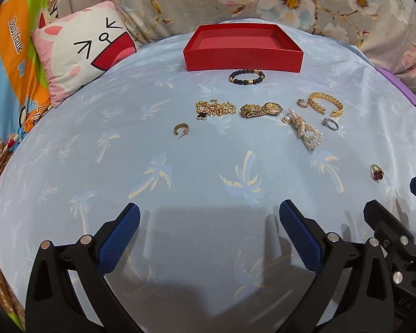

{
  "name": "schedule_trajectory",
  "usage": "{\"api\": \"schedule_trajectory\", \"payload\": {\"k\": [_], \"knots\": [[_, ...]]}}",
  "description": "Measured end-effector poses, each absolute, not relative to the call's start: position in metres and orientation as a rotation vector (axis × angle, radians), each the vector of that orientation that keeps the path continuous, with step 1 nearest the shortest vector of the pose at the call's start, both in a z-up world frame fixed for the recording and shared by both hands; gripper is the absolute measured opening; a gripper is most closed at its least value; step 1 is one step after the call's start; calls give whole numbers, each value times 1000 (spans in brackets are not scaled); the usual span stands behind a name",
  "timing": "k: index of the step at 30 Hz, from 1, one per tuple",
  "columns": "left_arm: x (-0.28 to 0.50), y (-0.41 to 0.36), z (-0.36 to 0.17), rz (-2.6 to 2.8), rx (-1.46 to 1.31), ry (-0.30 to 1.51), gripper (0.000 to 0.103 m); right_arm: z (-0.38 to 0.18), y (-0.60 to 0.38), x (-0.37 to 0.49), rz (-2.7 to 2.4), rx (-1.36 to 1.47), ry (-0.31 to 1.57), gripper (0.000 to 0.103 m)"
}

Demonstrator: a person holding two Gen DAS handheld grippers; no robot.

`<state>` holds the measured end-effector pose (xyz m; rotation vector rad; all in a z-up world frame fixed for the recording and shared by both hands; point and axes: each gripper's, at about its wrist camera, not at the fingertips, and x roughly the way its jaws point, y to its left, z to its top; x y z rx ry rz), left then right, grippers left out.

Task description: Organize jewelry

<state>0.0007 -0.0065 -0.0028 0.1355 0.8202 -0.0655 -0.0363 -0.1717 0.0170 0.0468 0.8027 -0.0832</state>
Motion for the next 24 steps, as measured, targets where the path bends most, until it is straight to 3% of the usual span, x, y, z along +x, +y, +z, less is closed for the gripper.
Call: {"api": "schedule_trajectory", "payload": {"k": [24], "knots": [[0,-5,-3,-66,144,828,98,18,-171,-36,-84,49,806,93]]}}
